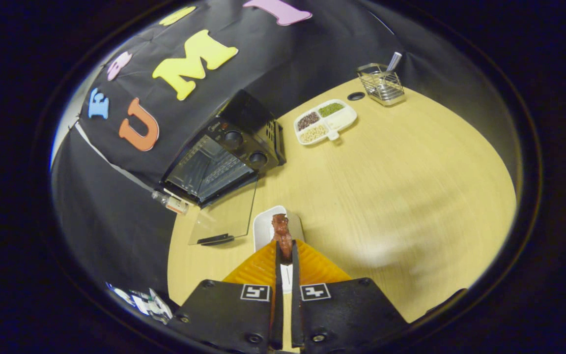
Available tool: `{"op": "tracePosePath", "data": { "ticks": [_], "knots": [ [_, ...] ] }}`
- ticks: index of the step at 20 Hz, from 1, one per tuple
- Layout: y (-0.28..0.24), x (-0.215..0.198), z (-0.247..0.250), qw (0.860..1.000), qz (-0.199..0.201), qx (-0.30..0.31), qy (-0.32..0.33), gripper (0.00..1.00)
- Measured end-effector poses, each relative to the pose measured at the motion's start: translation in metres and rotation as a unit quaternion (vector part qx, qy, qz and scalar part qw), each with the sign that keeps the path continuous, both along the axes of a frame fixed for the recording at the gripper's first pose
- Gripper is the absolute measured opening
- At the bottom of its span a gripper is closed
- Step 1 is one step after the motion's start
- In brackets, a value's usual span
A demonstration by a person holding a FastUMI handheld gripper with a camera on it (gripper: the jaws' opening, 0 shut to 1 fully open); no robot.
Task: Open the toaster oven, put the food inside, and close the toaster oven door.
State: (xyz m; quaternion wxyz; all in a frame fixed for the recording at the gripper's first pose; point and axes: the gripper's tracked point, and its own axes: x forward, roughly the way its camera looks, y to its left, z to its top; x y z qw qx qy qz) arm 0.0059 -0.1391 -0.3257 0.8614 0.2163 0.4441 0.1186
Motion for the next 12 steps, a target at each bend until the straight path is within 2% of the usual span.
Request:
{"op": "tracePosePath", "data": {
  "ticks": [4, 6, 10, 12],
  "knots": [
    [0.014, -0.007, 0.032, 0.997, 0.021, -0.051, -0.053, 0.09],
    [0.02, -0.007, 0.048, 0.99, 0.032, -0.1, -0.095, 0.09],
    [0.042, -0.009, 0.073, 0.96, 0.06, -0.211, -0.176, 0.1],
    [0.06, -0.008, 0.081, 0.945, 0.07, -0.243, -0.208, 0.09]
  ]
}}
